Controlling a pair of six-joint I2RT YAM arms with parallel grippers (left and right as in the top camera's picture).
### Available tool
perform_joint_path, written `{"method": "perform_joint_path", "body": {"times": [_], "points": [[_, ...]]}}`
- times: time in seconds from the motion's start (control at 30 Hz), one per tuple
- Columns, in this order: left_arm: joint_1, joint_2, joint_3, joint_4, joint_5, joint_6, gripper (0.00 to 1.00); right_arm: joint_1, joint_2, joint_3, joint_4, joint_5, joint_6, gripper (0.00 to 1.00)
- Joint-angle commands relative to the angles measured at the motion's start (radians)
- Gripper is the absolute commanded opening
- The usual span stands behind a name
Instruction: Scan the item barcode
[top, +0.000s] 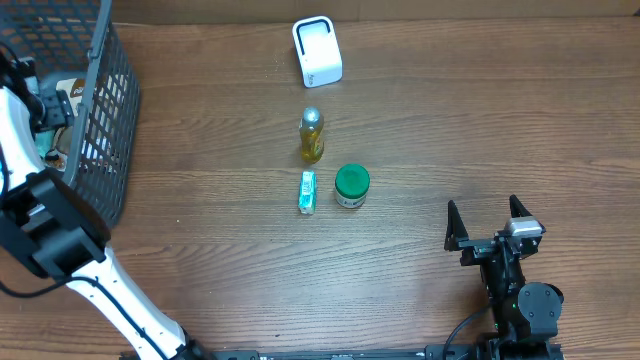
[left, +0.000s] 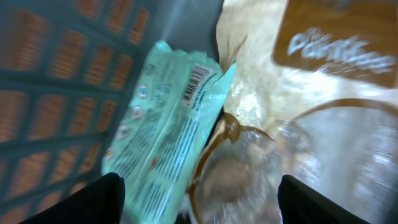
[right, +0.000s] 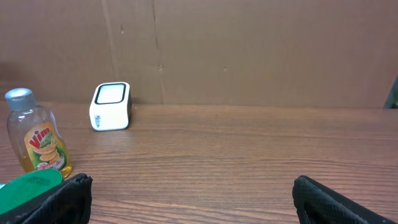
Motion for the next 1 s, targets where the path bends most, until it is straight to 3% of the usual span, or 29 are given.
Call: {"method": "perform_joint_path", "body": {"times": [0.0,0.13,0.2,0.23,0.27,0.3,0.33,0.73,0.97], "points": [[0.011,0.056,-0.004,0.022,-0.018,0.047,0.77,0.005,-0.005,-0.011,0.002,0.002,-0.001,1.00],[0.021,0.100,-0.004,0.031,-0.028,0.046,0.65,0.005,-0.005,-0.011,0.002,0.002,-0.001,1.00],[0.026,0.114,-0.004,0.034,-0.039,0.046,0.43,0.005,-0.005,-0.011,0.002,0.002,-0.001,1.00],[0.031,0.117,-0.004,0.034,-0.039,0.047,0.26,0.005,-0.005,-0.011,0.002,0.002,-0.001,1.00],[0.034,0.118,-0.004,0.035,-0.039,0.046,0.20,0.005,-0.005,-0.011,0.002,0.002,-0.001,1.00],[0.039,0.118,-0.004,0.035,-0.038,0.045,0.08,0.005,-0.005,-0.011,0.002,0.002,-0.001,1.00],[0.043,0.116,-0.003,0.034,-0.037,0.044,0.04,0.005,-0.005,-0.011,0.002,0.002,-0.001,1.00],[0.047,-0.038,0.141,-0.063,-0.018,-0.091,0.04,0.005,-0.005,-0.011,0.002,0.002,-0.001,1.00],[0.048,-0.163,0.145,-0.093,0.014,-0.110,0.04,0.005,-0.005,-0.011,0.002,0.002,-0.001,1.00]]}}
